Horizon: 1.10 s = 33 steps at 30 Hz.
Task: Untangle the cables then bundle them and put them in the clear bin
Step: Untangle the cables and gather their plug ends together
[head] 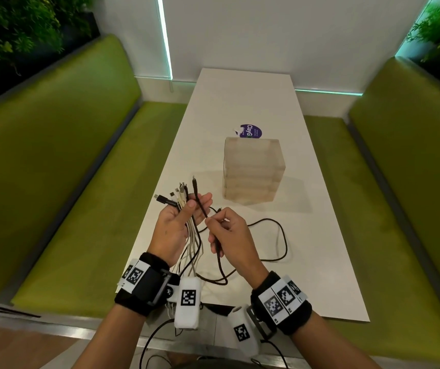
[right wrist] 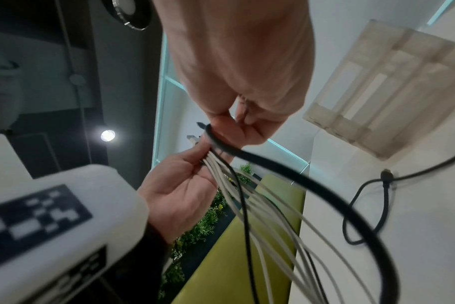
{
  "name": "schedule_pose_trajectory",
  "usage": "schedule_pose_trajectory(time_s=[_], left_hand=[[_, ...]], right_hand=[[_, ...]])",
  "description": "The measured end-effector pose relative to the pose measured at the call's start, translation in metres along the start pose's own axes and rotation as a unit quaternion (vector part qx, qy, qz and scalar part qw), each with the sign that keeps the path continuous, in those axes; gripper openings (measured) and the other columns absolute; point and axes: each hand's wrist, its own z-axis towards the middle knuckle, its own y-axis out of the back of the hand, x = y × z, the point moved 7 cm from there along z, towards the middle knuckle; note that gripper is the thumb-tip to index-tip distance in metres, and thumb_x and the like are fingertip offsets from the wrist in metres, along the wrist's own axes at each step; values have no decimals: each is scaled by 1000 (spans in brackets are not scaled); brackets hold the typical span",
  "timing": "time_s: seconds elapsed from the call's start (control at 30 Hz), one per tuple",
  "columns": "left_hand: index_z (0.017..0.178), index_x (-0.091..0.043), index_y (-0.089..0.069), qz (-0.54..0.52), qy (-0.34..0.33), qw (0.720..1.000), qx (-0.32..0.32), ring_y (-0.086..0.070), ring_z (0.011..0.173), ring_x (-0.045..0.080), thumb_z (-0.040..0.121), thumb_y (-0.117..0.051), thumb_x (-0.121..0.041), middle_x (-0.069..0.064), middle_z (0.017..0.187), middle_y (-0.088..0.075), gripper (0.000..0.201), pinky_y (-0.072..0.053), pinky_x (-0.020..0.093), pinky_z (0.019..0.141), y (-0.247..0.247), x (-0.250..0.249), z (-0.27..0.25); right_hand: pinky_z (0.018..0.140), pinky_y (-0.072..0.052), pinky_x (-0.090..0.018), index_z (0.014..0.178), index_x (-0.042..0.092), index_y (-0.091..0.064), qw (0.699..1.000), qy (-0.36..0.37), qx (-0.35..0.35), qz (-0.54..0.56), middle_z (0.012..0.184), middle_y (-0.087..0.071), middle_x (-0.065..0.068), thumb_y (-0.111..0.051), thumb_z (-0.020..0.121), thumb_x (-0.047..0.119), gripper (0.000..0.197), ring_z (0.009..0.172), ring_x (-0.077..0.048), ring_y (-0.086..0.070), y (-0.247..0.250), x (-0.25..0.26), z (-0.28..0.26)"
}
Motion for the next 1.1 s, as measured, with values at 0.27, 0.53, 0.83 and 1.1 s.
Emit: schedule_pose_trajectory(time_s=[0.27,0.53,0.83,1.1], left_hand=[[73,-7,-66,26,-19,998,-51,-72,77,24,99,-42,-12,9,71,-71,36,-58,36,79,1,-18,-1],[83,-16,-51,-63,-91,978,-177,-38,45,3,100,-41,-15,-9,58,-55,20,-35,16,47,80,-73,-3],[93,-7,-62,157,44,985,-57,-30,47,5,95,-54,-26,-6,60,-38,21,-27,19,47,21,-1,-6],[76,-15,-67,221,9,974,35,-24,45,8,87,-65,-31,-12,51,-33,20,-24,21,43,-13,6,-12]], right_hand=[[63,-42,-23,93,15,-58,977,38,154,-142,63,-54,9,-59,92,24,10,58,-8,-49,-7,-8,0],[67,-43,-18,86,10,-62,950,-52,207,-226,62,-56,-2,-44,101,22,26,62,-11,-58,69,-62,-2],[68,-51,-36,85,3,-60,993,44,102,-50,51,-38,5,-43,101,18,27,47,-17,-50,50,6,3],[63,-48,-36,85,12,-60,987,30,157,-35,47,-41,8,-50,99,23,20,42,-16,-45,21,23,5]])
